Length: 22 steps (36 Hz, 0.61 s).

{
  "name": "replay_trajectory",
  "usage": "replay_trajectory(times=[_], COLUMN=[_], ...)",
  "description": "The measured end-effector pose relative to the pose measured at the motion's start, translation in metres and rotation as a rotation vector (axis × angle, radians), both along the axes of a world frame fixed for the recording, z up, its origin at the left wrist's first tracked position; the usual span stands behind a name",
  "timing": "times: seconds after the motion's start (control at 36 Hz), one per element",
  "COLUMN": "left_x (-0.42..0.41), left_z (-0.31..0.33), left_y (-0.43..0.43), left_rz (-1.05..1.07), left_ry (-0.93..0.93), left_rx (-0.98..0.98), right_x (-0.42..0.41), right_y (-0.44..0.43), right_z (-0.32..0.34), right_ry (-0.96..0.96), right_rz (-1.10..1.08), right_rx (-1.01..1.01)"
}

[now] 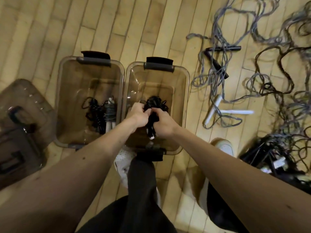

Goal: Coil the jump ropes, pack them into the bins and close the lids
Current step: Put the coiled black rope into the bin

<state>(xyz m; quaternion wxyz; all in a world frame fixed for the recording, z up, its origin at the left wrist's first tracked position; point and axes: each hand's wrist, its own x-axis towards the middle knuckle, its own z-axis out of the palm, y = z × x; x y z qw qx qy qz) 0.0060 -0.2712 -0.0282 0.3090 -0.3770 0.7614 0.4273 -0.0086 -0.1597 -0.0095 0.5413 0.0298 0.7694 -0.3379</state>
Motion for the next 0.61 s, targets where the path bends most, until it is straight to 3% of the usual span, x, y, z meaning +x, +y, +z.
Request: replay_trajectory(times=[0.06, 0.14, 0.28, 0.33, 0.44, 0.61], left_x=[0.002, 0.0, -0.026, -0.045, -0.078, -0.091], left_z=[0.001, 0.009, 0.044, 0.065, 0.105, 0.087], left_y=[0.004, 0.01, 0.019, 0.028, 0.071, 0.158], left_rz=[-0.068, -0.337, -0.647, -0.692, -0.725, -0.944], left_ry=[0.039, 0.129, 0.232, 0.319, 0.416, 0.258], left_rx=[-0.145, -0.342, -0.488, -0.435, -0.151, 0.015], right_x=[-0.001, -0.004, -0.042, -0.073, -0.128, -0.128], right_y=[-0.002, 0.001, 0.025, 0.044, 0.103, 0.205], right_z=[0.001, 0.013, 0.058, 0.081, 0.117, 0.08], right_ry=[-0.003, 0.005, 0.012, 0.041, 0.173, 0.256], right_rz=[0.01, 0.049, 0.217, 0.29, 0.355, 0.33], right_rx=[0.004, -0.015, -0.063, -0.04, 0.106, 0.321])
